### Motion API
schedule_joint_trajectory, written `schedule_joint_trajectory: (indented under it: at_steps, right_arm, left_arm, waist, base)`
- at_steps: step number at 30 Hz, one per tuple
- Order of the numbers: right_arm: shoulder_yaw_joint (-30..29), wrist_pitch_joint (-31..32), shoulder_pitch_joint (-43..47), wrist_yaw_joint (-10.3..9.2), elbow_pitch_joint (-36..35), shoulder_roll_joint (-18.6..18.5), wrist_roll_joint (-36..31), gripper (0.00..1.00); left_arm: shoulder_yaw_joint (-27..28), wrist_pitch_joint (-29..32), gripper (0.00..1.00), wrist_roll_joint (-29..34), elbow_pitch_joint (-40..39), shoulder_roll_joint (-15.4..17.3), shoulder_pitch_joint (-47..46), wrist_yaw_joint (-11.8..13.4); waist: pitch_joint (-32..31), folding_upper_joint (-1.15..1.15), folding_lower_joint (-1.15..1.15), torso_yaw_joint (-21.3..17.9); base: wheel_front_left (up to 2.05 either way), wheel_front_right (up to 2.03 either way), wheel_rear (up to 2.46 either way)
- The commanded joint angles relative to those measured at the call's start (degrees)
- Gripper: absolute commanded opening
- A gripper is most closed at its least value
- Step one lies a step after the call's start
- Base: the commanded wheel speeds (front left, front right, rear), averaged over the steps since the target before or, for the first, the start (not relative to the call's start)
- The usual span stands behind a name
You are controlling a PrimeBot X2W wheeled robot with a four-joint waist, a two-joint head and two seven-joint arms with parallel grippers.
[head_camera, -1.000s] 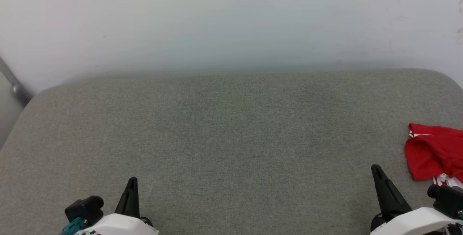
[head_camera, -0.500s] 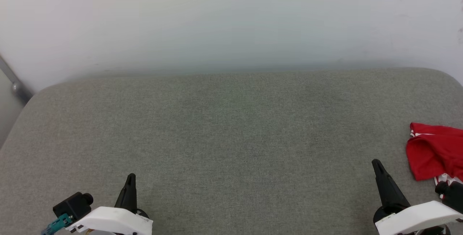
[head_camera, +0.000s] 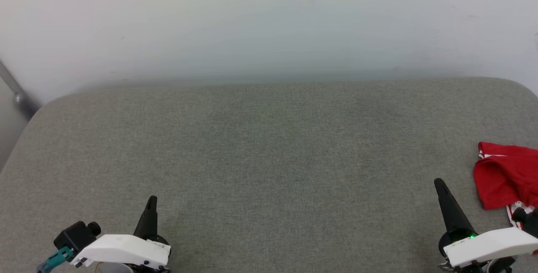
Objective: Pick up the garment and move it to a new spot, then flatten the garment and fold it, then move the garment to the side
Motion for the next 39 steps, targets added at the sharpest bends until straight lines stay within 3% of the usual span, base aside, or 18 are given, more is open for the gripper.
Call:
schedule_joint_trajectory:
  at_steps: [1, 39]
  right_arm:
    - [-0.2, 0.1, -1.7, -0.01, 0.0, -0.4, 2.4, 0.0]
    - [-1.5, 1.0, -5.8, -0.01, 5.8, -0.2, 24.5, 0.0]
  left_arm:
    - [0.9, 0.5, 0.0, -1.9, -0.4, -0.1, -1.7, -0.7]
    - [6.4, 6.1, 0.0, -20.6, 1.0, -3.2, -4.1, -5.1]
  waist:
    - [0.1, 0.0, 0.0, 0.0]
    - [1.0, 0.0, -0.01, 0.6]
  base:
    - [0.0, 0.0, 0.0]
    - [0.0, 0.0, 0.0]
